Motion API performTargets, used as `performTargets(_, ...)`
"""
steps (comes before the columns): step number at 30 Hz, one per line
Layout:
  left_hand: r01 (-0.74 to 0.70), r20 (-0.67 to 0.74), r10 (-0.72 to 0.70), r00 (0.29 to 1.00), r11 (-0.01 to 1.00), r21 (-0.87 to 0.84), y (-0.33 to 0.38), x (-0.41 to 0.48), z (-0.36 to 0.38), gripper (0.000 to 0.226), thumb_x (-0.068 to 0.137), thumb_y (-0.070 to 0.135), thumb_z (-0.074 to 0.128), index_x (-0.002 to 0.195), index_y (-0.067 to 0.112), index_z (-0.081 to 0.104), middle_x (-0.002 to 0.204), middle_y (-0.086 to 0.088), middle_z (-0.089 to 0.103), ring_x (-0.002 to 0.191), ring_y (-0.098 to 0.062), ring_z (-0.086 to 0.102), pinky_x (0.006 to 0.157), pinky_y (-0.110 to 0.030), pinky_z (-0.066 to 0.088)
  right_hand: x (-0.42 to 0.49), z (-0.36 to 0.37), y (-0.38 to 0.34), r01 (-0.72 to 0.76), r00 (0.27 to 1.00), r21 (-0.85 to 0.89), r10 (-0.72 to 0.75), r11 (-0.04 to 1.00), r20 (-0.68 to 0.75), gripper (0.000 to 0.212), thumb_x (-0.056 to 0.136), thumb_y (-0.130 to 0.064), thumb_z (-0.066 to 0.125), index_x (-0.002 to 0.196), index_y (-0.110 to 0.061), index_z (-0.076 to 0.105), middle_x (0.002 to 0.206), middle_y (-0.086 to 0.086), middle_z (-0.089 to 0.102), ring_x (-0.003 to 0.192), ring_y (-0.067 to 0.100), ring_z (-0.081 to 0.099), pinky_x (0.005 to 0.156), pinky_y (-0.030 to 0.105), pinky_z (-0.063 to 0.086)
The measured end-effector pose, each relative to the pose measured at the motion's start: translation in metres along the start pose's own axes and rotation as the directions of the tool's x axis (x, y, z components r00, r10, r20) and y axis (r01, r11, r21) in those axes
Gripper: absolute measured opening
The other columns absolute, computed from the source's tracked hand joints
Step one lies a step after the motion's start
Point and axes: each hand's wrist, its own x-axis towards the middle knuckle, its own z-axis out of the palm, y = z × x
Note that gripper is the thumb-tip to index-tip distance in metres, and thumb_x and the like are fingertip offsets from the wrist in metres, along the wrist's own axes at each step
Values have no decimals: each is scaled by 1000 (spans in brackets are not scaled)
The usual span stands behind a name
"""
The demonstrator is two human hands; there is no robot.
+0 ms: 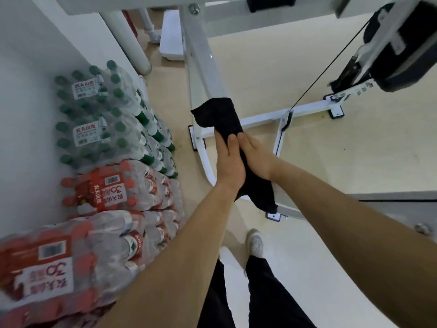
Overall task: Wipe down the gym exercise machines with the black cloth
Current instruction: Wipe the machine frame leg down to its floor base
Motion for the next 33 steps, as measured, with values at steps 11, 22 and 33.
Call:
performTargets(11, -92, -133, 89, 987, 996, -16, -41, -60, 29, 63, 103, 41, 33, 160, 31, 9, 158, 1, 35, 142, -14, 38, 120, -43, 32, -68, -29, 10, -18, 981, -550, 120, 835, 150, 66, 105, -56, 11, 132, -21, 60, 123, 6, 66, 110, 26, 61, 99, 41, 44)
performTargets(22, -471, 366, 463, 807, 132, 872, -31, -78, 8, 55, 104, 42, 30, 149, 13, 40, 164, -7, 25, 155, -30, 7, 124, -47, 6, -152, -29, 65, -156, 921, -886, -259, 437, -290, 42, 104, -43, 21, 105, -18, 54, 88, 2, 62, 75, 28, 57, 67, 37, 39)
performTargets(33, -749, 815, 421, 398, -364, 554, -3, -9, -27, 37, 104, 33, 35, 94, 12, 64, 94, -5, 64, 103, -31, 56, 114, -46, 32, -127, 10, 59, -211, 800, -871, -433, 444, -415, 39, 102, -40, 33, 96, -11, 58, 82, 7, 57, 69, 29, 50, 69, 40, 38)
